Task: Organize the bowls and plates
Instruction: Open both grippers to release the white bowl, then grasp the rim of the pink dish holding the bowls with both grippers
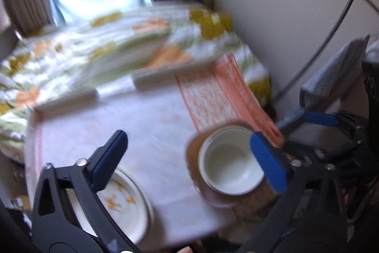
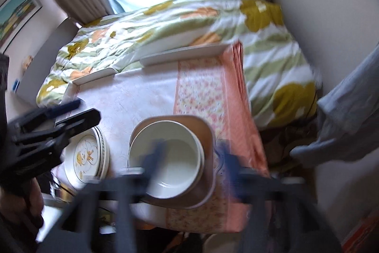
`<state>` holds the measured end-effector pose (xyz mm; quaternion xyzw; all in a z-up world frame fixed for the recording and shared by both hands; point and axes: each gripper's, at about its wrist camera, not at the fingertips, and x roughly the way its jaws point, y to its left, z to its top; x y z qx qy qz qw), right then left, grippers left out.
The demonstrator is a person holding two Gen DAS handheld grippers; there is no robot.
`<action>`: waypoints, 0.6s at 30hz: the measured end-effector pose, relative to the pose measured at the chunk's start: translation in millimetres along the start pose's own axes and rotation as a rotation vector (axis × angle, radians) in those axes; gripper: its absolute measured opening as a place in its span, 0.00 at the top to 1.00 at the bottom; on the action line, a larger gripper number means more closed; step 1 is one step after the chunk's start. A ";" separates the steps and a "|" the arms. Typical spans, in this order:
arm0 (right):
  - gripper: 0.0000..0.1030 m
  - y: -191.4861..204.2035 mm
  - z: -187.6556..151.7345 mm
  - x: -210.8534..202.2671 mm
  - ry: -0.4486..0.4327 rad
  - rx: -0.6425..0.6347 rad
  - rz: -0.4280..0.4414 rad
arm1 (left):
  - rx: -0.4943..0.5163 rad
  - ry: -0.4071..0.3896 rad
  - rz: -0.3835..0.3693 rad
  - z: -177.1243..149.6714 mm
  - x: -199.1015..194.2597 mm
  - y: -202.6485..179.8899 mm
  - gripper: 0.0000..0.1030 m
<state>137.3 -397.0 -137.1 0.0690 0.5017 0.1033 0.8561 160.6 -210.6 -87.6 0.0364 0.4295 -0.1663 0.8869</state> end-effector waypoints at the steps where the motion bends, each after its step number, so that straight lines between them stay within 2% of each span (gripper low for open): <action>1: 0.00 1.3 -1.9 -6.0 -0.021 -0.038 -0.007 | 0.011 -0.005 0.006 -1.4 -4.0 2.3 0.00; 4: 0.00 1.2 -8.6 -12.5 -0.032 -0.131 -0.076 | 0.054 0.045 0.034 -14.5 0.4 6.7 0.00; 8: 0.00 -7.1 -20.2 1.4 0.102 -0.193 -0.170 | 0.100 0.146 0.036 -41.6 19.2 11.1 0.00; 10: 0.00 -12.2 -24.4 5.5 0.097 -0.198 -0.218 | 0.113 0.209 0.030 -55.2 32.8 10.0 0.00; 16: 0.01 -22.6 -36.1 49.5 0.218 -0.209 -0.200 | 0.107 0.316 -0.005 -79.1 68.7 4.4 0.01; 17: 0.05 -22.8 -38.4 56.6 0.233 -0.212 -0.205 | 0.108 0.336 -0.006 -82.0 76.2 2.8 0.03; 18: 0.15 -23.3 -40.9 66.3 0.258 -0.218 -0.202 | 0.109 0.354 -0.008 -84.8 83.1 0.7 0.09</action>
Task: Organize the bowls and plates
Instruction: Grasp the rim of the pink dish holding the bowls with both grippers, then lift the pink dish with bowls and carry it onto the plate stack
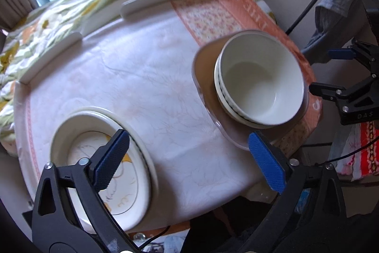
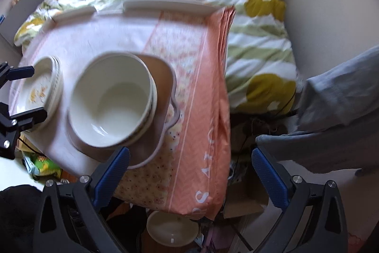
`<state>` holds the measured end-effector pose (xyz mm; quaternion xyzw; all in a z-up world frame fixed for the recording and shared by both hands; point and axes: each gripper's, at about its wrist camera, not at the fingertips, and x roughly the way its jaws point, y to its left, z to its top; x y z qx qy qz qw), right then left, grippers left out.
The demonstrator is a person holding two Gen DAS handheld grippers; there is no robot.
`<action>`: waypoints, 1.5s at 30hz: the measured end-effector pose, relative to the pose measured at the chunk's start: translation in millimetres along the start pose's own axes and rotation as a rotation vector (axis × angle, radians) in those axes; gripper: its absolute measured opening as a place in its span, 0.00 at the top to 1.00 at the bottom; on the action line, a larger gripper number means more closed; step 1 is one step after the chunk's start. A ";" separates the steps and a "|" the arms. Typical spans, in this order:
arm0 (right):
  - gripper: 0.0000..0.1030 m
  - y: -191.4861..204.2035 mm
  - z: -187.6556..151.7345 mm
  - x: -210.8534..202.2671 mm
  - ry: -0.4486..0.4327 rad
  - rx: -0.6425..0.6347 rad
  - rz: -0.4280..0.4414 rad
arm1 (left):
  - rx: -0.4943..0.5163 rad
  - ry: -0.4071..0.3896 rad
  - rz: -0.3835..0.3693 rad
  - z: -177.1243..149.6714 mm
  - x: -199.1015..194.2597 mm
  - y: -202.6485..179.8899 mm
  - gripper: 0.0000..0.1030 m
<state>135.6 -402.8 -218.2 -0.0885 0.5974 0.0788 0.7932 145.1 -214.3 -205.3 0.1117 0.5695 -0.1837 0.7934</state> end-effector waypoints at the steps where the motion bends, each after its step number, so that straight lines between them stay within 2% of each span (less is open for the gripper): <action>1: 0.21 0.9 0.5 6.4 0.017 -0.006 0.003 | 0.001 0.015 0.000 -0.4 5.1 -1.5 0.12; 2: 0.28 1.0 0.9 13.3 0.034 -0.012 0.010 | 0.002 0.034 -0.002 -0.9 12.6 -3.3 0.18; 3: 0.31 1.0 1.5 18.0 0.037 -0.009 0.041 | 0.002 0.049 -0.005 -1.7 17.8 -3.8 0.21; 5: 0.35 2.7 3.7 25.8 0.053 -0.019 0.065 | -0.012 0.045 -0.028 -0.8 21.3 -4.9 0.22; 10: 0.51 13.6 8.8 40.2 0.082 -0.065 0.107 | -0.012 0.078 -0.021 6.6 36.6 -11.7 0.26; 12: 0.60 17.1 10.9 45.7 0.092 -0.077 0.116 | -0.010 0.086 -0.022 10.5 41.7 -14.0 0.36; 15: 0.64 18.2 13.8 51.6 0.094 -0.085 0.129 | 0.001 0.094 0.007 14.9 50.3 -18.2 0.44; 19: 0.66 21.7 15.0 61.6 0.100 -0.090 0.152 | -0.029 0.115 -0.013 17.8 64.5 -16.8 0.53; 24: 0.87 30.3 14.8 70.1 0.092 -0.105 0.209 | -0.027 0.117 -0.066 19.7 76.0 -23.1 0.82; 27: 0.88 31.2 12.0 69.6 0.083 -0.108 0.233 | -0.044 0.108 -0.084 18.0 76.9 -26.8 0.90; 37: 0.88 38.8 8.3 57.9 0.031 -0.125 0.240 | -0.059 0.050 -0.019 20.1 66.5 -31.6 0.90; 45: 0.88 54.6 24.9 28.6 -0.040 -0.164 0.230 | -0.093 -0.013 -0.001 18.5 25.9 -10.7 0.90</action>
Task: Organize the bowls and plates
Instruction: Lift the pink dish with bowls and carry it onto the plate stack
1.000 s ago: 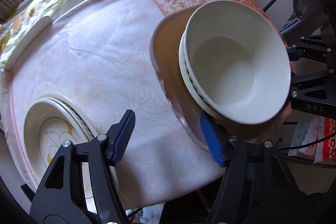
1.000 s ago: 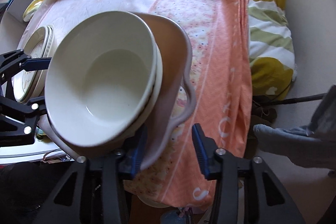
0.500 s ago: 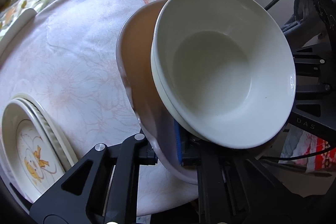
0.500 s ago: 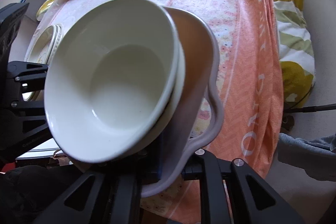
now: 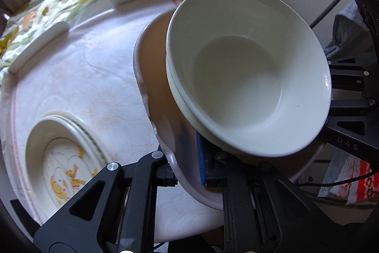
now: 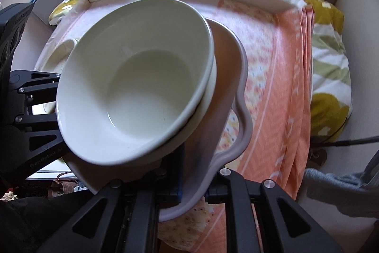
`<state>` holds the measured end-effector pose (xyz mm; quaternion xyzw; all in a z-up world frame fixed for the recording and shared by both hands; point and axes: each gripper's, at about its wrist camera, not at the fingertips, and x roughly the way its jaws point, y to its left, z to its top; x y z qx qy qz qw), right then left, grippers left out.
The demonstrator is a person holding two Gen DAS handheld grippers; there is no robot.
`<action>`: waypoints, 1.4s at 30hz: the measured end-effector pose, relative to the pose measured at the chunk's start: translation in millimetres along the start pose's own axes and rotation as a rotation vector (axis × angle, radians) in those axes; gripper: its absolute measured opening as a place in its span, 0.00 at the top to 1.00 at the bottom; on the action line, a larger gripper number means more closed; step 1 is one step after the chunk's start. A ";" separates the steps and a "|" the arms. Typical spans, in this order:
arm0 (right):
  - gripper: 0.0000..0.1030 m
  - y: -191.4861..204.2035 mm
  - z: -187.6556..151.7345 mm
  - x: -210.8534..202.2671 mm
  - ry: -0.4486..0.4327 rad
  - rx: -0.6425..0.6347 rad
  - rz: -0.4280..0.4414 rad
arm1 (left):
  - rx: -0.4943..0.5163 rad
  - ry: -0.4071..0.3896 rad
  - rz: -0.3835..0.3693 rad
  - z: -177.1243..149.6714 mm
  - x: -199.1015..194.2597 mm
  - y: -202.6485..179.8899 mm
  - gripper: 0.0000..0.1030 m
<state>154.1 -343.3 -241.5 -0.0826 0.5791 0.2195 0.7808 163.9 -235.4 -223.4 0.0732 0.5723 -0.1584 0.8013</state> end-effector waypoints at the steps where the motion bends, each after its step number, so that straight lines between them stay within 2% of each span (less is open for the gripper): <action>1: 0.88 3.6 3.6 -4.2 -0.007 -0.006 0.000 | -0.007 -0.008 -0.002 0.0 -8.1 5.7 0.90; 4: 0.88 18.1 16.1 -14.4 -0.027 -0.021 0.004 | -0.024 -0.031 0.007 -4.0 -31.7 23.9 0.90; 8: 0.88 57.8 33.2 -25.1 -0.047 -0.067 -0.005 | -0.042 -0.058 0.018 -13.1 -58.8 52.4 0.90; 13: 0.88 100.1 54.5 -18.7 -0.054 -0.091 0.008 | -0.072 -0.067 0.038 -30.8 -84.7 103.2 0.90; 17: 0.87 138.5 64.5 -3.8 -0.032 -0.080 0.048 | -0.091 -0.058 0.052 -51.0 -94.7 143.4 0.90; 23: 0.87 185.4 64.3 28.0 -0.008 -0.023 0.075 | -0.074 -0.014 0.060 -82.2 -83.6 184.2 0.90; 27: 0.87 206.6 62.1 43.2 0.009 -0.012 0.054 | -0.073 0.003 0.042 -97.9 -67.7 197.1 0.90; 30: 0.87 221.3 60.9 53.3 0.013 -0.034 -0.001 | -0.073 0.016 0.041 -105.5 -59.2 201.6 0.90; 39: 0.87 217.1 56.3 59.7 -0.025 0.015 -0.037 | -0.048 0.007 0.030 -113.9 -43.3 204.2 0.90; 42: 0.87 224.6 56.3 60.8 -0.030 -0.043 -0.088 | -0.037 0.003 0.044 -114.9 -40.7 200.5 0.90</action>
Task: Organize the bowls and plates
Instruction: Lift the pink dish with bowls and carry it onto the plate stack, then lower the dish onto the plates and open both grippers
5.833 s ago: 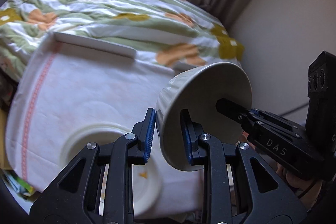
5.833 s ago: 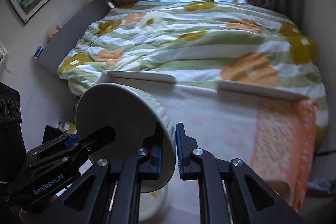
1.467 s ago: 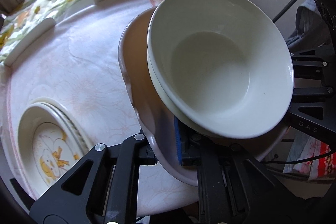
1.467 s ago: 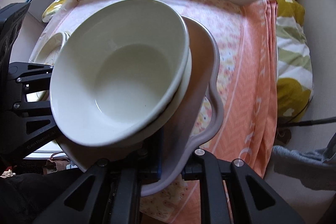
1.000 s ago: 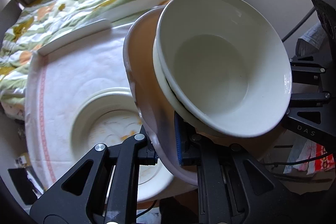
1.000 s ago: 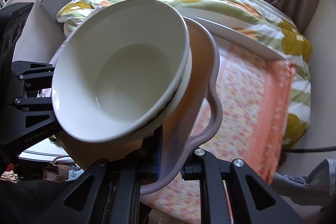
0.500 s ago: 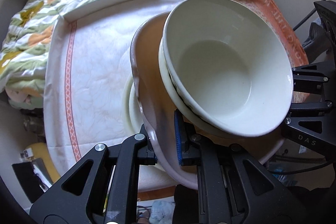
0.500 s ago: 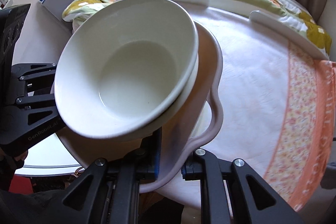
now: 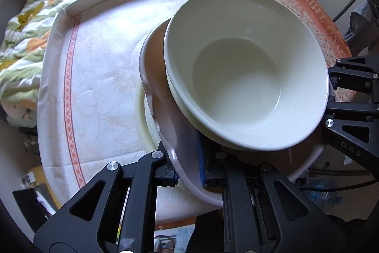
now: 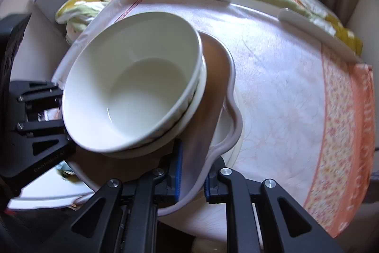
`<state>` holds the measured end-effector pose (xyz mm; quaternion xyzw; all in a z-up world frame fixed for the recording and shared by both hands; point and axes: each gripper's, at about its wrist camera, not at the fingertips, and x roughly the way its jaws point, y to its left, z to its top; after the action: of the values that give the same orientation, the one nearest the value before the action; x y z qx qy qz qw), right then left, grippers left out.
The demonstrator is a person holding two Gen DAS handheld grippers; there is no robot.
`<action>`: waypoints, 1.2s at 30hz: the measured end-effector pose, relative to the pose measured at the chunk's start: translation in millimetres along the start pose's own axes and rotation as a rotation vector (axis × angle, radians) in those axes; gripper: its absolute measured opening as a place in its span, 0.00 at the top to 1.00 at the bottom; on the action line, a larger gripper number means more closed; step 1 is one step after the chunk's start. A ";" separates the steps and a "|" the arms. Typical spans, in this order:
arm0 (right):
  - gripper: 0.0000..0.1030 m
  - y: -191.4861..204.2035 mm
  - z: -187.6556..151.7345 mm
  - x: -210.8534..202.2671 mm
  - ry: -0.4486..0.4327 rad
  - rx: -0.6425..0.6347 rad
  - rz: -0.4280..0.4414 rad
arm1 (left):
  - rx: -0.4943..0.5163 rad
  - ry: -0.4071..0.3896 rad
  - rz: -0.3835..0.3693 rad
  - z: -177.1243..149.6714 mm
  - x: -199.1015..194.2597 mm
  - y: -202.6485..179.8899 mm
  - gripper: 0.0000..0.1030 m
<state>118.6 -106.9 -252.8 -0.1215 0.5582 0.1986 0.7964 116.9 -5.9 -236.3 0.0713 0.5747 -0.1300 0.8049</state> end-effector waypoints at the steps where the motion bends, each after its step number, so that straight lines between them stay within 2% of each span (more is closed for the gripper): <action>1: 0.86 0.4 -0.1 0.8 0.003 -0.001 -0.004 | 0.002 0.003 0.002 0.3 0.6 -0.4 0.90; 13: 0.84 -3.6 -1.8 2.2 -0.007 0.053 -0.010 | 0.014 0.044 0.033 5.0 4.0 -5.6 0.87; 19: 0.84 -10.2 -1.5 -16.3 -0.023 0.082 -0.015 | -0.001 0.071 0.009 4.5 -9.3 -1.5 0.85; 24: 0.84 -11.7 -4.6 -30.6 -0.031 0.115 -0.025 | 0.025 0.057 0.039 3.4 -27.6 -1.9 0.84; 32: 0.84 -8.0 -18.3 -62.6 -0.088 0.156 -0.032 | 0.008 -0.041 0.024 -7.6 -77.3 -1.1 0.84; 36: 0.84 -2.1 -22.7 -109.2 -0.195 0.161 -0.032 | -0.007 -0.194 0.019 -9.8 -135.5 -12.7 0.84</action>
<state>68.0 -137.9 -158.4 -0.0462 0.4902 0.1511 0.8572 62.9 1.8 -111.3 0.0608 0.4938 -0.1266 0.8581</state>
